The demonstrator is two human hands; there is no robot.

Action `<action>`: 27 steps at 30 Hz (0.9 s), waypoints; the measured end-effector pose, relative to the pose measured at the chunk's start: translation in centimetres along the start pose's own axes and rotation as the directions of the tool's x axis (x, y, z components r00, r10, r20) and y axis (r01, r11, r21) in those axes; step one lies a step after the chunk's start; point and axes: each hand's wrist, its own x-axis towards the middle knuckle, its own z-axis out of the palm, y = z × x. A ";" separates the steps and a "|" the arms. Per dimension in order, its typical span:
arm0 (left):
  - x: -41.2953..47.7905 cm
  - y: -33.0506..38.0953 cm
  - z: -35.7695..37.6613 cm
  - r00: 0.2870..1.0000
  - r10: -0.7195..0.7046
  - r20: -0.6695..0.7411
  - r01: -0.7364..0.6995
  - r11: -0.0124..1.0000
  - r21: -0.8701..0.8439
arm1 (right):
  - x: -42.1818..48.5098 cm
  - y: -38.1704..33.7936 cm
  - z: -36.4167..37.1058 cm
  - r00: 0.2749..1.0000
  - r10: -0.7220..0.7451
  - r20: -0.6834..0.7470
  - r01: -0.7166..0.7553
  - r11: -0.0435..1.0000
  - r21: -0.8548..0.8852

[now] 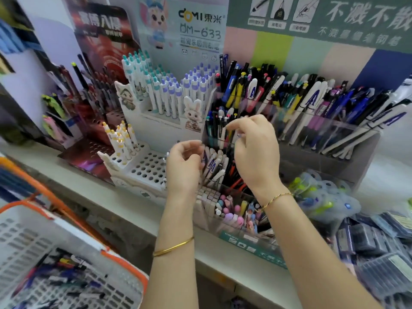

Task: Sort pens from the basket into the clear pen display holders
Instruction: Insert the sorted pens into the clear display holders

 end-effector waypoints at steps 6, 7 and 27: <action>-3.6 -5.5 -9.7 0.927 -0.153 -0.342 0.138 0.988 -0.066 | -6.8 -6.5 7.0 0.895 -0.161 0.415 0.011 0.940 0.341; -4.4 -7.1 -11.9 0.893 -0.191 -0.408 0.181 0.981 -0.063 | -8.4 -7.9 8.3 0.855 -0.190 0.483 -0.009 0.926 0.378; -0.9 -27.3 -46.8 0.725 -0.167 -0.668 0.683 0.301 0.666 | -27.0 -19.7 32.7 0.278 -0.083 0.957 -0.298 0.940 0.168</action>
